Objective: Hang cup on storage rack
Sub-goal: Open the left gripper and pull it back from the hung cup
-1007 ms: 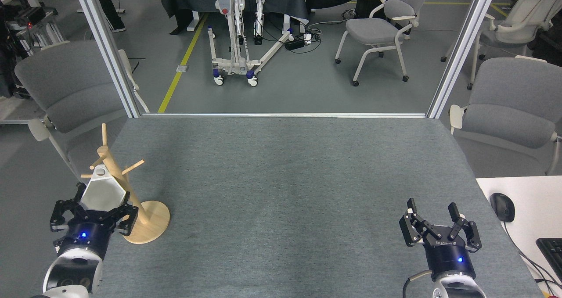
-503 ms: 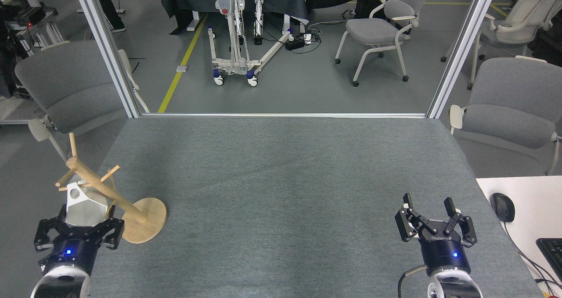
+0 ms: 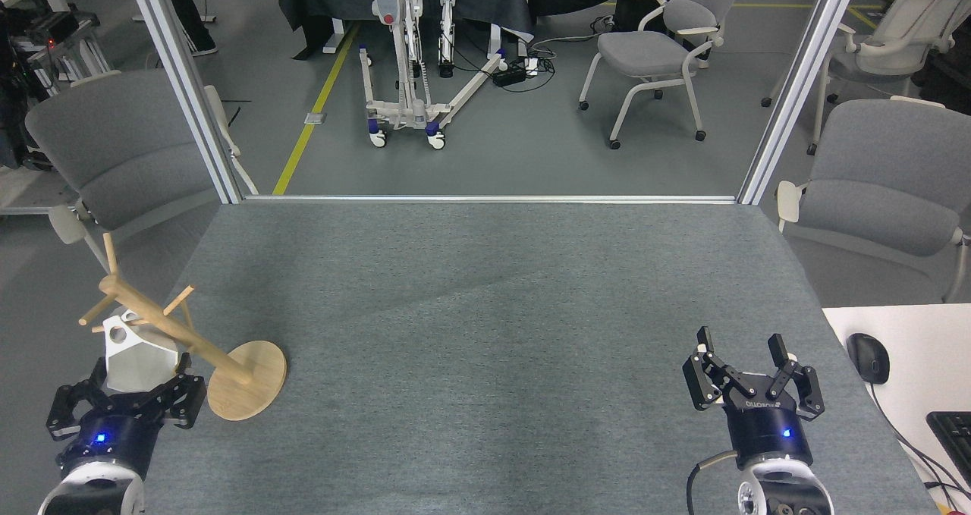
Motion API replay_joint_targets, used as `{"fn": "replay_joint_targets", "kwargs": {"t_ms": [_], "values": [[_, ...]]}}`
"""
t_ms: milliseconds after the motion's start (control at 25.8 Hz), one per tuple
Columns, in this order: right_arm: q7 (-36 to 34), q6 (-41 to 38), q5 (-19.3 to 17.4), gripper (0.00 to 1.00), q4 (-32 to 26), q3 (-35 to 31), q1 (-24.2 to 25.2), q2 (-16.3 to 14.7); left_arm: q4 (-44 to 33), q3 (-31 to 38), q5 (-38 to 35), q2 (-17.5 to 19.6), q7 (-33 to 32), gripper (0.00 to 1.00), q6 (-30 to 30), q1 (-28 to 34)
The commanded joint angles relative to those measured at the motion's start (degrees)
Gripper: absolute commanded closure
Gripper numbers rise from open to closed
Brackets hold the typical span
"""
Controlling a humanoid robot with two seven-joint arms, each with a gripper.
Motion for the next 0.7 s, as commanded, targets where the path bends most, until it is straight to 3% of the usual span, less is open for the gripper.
{"fn": "replay_joint_targets", "kwargs": {"t_ms": [0, 426, 658], "values": [[0.04, -0.02, 0.0, 0.01, -0.02, 0.05, -0.25, -0.02, -0.49, 0.01, 0.07, 0.06, 0.08, 0.01, 0.39, -1.49], [0.04, -0.02, 0.0, 0.01, -0.02, 0.05, -0.34, -0.02, -2.43, 1.41, 3.23, 0.41, 0.17, 0.01, -2.51, -0.43], [0.04, -0.02, 0.0, 0.01, -0.02, -0.04, -0.34, -0.19, -2.43, 9.32, 5.96, 0.06, 0.25, 0.01, -11.21, 2.29]]}}
